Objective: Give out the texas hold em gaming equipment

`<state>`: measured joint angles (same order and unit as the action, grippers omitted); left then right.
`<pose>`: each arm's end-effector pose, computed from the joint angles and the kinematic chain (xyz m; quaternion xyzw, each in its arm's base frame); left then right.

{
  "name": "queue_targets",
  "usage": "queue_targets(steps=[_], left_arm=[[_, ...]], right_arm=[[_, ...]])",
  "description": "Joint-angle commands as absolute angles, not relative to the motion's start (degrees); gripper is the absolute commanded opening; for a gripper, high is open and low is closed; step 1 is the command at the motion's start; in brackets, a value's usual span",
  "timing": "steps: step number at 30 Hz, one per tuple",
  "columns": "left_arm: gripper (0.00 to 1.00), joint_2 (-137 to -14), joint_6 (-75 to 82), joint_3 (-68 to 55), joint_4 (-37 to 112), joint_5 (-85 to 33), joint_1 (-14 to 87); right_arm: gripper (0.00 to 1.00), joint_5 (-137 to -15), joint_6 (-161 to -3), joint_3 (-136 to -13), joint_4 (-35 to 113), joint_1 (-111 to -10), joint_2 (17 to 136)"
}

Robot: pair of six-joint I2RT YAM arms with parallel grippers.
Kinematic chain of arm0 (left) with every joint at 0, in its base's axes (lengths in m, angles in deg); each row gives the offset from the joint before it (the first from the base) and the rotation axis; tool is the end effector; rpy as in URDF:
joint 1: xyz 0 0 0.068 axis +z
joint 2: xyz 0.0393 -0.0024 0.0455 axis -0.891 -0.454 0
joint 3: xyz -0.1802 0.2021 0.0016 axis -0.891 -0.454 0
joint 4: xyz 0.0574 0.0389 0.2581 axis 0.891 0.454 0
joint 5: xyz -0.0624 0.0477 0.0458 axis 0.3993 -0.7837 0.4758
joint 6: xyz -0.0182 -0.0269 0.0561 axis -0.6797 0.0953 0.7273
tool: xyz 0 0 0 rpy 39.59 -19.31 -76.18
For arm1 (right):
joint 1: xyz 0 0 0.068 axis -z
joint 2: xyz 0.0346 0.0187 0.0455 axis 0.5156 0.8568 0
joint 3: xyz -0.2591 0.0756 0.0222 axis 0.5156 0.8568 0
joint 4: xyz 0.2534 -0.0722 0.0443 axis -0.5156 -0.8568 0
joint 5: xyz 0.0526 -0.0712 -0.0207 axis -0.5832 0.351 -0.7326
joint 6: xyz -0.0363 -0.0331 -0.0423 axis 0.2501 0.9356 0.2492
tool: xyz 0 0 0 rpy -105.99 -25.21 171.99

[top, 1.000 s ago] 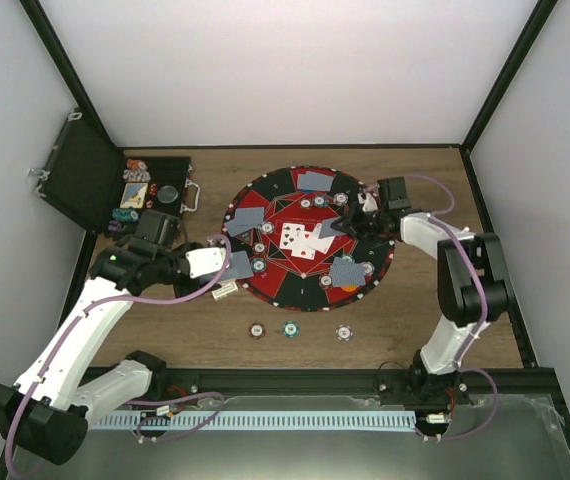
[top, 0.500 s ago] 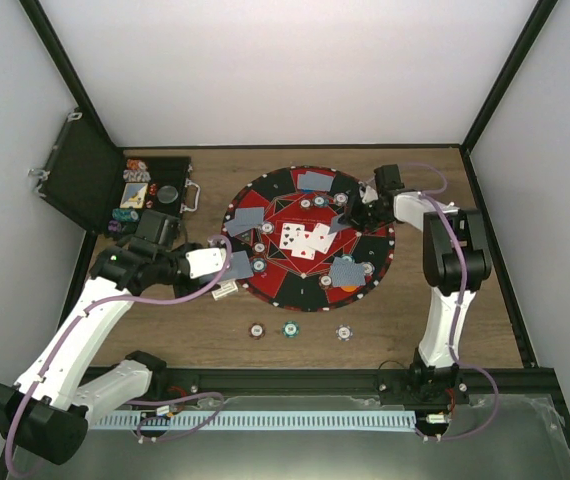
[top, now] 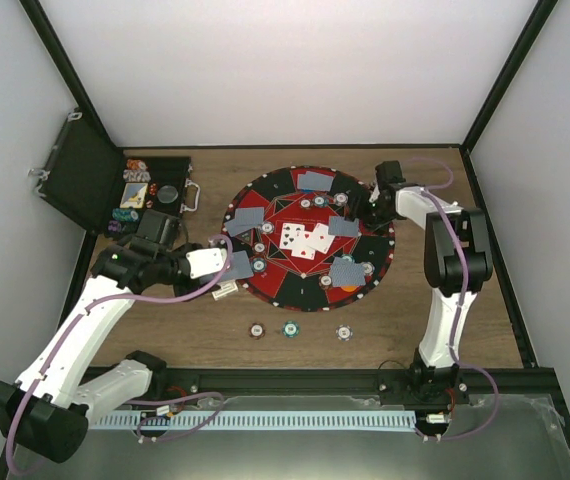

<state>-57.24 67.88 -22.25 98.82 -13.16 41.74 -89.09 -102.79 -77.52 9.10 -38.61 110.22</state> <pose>0.1729 -0.0868 0.2853 0.6096 0.7294 -0.1004 0.2936 0.4114 0.0726 0.1393 0.1313 0.9550 0.2271 0.1383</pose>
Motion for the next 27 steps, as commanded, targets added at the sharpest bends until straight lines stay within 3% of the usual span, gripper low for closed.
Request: queue_targets(steps=[1,5,16,27], left_arm=[[0.07,-56.67,68.60,-20.63,99.19,-11.55,41.74],[0.07,-57.08,68.28,-20.12,99.06,-10.93,41.79],[0.07,-57.27,68.02,-20.35,98.45,-10.49,41.81],[0.08,-58.00,67.75,-20.04,98.05,-9.86,41.74]], right_arm=[[0.72,-75.83,-103.06,-79.17,4.34,-38.76,103.53],[0.78,-77.60,-104.13,-77.73,4.71,-40.87,98.56],[0.98,-105.40,-117.56,-67.14,23.56,-59.22,84.64],[0.96,-115.46,-127.43,-62.85,41.64,-74.28,88.04]])
